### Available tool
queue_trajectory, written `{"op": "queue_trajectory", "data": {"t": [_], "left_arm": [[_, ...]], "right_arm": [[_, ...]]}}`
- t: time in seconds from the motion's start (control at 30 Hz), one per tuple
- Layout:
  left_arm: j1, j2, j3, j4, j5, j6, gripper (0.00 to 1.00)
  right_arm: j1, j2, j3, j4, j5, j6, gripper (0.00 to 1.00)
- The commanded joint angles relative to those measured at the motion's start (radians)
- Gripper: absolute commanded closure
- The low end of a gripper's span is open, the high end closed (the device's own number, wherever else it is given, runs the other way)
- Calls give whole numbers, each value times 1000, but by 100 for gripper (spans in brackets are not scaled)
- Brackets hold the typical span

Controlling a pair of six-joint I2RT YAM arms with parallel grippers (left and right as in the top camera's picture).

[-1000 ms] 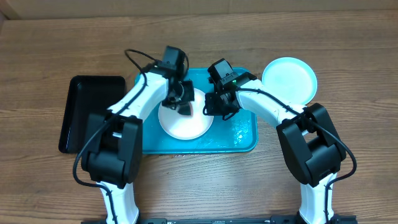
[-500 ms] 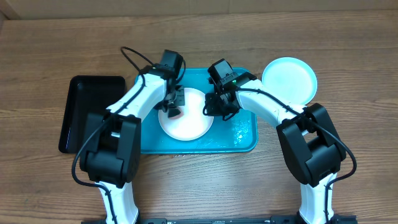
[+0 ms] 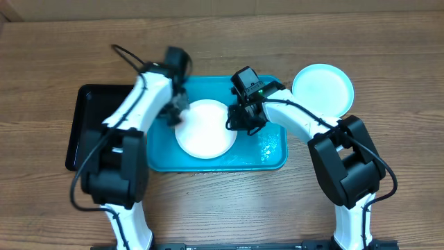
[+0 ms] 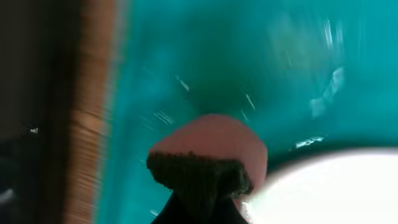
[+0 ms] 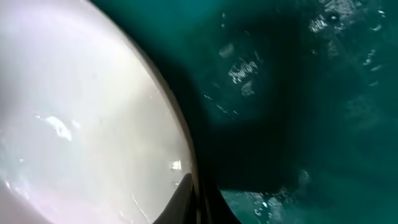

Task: Clean dirty plates on tray and stack at the side
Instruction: 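Return the sponge to the black tray with the left gripper, then lift the second white plate with the right gripper onto the plate stack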

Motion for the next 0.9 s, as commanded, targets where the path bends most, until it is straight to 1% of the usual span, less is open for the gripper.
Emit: {"op": "queue_trajectory", "data": {"t": [0.0, 0.1, 0.17, 0.27, 0.43, 0.6, 0.63, 0.73, 0.77, 0.8, 0.83, 0.87], "left_arm": [[86, -121, 67, -2, -74, -53, 96], [160, -154, 67, -16, -76, -40, 96], [209, -151, 65, -34, -64, -41, 96], [298, -130, 47, -60, 3, -40, 96], [404, -95, -13, -46, 71, -40, 96], [460, -31, -28, -41, 77, -40, 96], [475, -1, -28, -24, 78, -40, 96], [490, 35, -28, -8, 78, -40, 95], [494, 45, -28, -4, 79, -40, 93], [496, 47, -28, -2, 79, -40, 85], [499, 49, -28, -2, 79, -40, 70], [500, 48, -26, -2, 79, -40, 47]], "right_arm": [[-5, -2, 4, -1, 34, -50, 96], [-5, -3, 22, -1, 33, -57, 96], [-3, -8, 43, -6, 34, -92, 96], [9, -28, 89, -19, 69, -144, 96], [58, -82, 172, -45, 302, -169, 96], [109, -133, 221, -61, 491, -233, 96], [130, -152, 243, -77, 583, -256, 96], [158, -177, 264, -94, 692, -298, 96], [167, -185, 267, -96, 733, -312, 96], [177, -195, 267, -96, 766, -330, 96], [188, -202, 267, -96, 807, -350, 96], [199, -209, 267, -96, 846, -370, 96]]}}
